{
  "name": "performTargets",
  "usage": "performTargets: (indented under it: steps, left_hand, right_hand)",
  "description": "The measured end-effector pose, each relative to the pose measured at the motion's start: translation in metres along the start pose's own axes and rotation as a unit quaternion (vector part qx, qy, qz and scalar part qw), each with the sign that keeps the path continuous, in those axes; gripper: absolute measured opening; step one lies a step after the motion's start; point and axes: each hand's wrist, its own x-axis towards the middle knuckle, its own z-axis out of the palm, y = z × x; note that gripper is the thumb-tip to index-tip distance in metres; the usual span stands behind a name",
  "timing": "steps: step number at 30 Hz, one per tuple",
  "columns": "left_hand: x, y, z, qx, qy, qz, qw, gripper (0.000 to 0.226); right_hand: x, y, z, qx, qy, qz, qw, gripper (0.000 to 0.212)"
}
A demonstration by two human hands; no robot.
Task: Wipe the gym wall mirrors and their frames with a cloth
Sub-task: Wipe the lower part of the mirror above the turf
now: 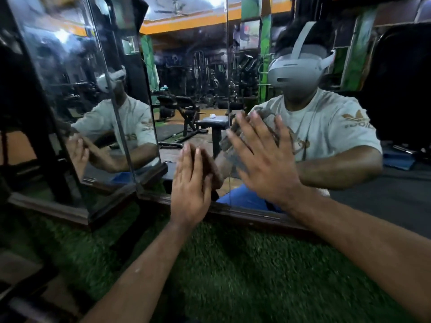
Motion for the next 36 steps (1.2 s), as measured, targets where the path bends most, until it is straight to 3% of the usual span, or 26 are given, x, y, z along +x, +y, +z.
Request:
performTargets:
  steps: [4,6,8,12,19,22,25,27,32,36]
  left_hand:
    - [-0.001,-0.008,0.001,-0.019,0.002,0.033,0.999,0.060]
    - [-0.001,-0.011,-0.001,-0.022,0.013,0.041,0.999,0.057]
    - [-0.001,-0.016,-0.004,-0.014,0.027,0.037,0.999,0.056]
    - [0.002,-0.034,-0.009,0.005,0.038,0.011,0.999,0.057]
    - [-0.027,-0.058,-0.002,0.029,0.042,0.043,0.998,0.055]
    - [-0.036,-0.061,-0.001,0.039,0.022,0.046,0.998,0.061]
    - [-0.025,-0.076,-0.005,0.047,0.037,0.014,0.998,0.063]
    - [-0.018,-0.083,-0.008,0.046,0.036,0.000,0.998,0.064]
    - [-0.018,-0.101,-0.011,0.049,0.014,0.043,0.998,0.063]
    - [-0.017,-0.113,-0.015,0.077,0.022,0.037,0.996,0.060]
  right_hand:
    - [-0.031,-0.028,0.010,-0.011,-0.103,-0.187,0.977,0.063]
    - [-0.035,-0.026,0.006,-0.008,-0.136,-0.241,0.961,0.063]
    - [-0.015,-0.017,0.005,-0.003,-0.121,-0.216,0.969,0.060]
    - [0.033,-0.008,0.009,0.008,-0.059,-0.068,0.996,0.057]
    - [-0.032,-0.072,0.022,0.026,-0.182,-0.270,0.945,0.066]
    - [-0.010,-0.066,0.020,0.039,-0.145,-0.224,0.963,0.073]
    - [0.027,-0.055,0.019,0.032,-0.068,-0.124,0.989,0.065]
    - [0.031,-0.063,0.023,0.012,-0.061,-0.102,0.993,0.064]
    - [-0.013,-0.109,0.034,-0.008,-0.189,-0.255,0.948,0.065]
    - [0.010,-0.104,0.038,0.007,-0.156,-0.259,0.953,0.059]
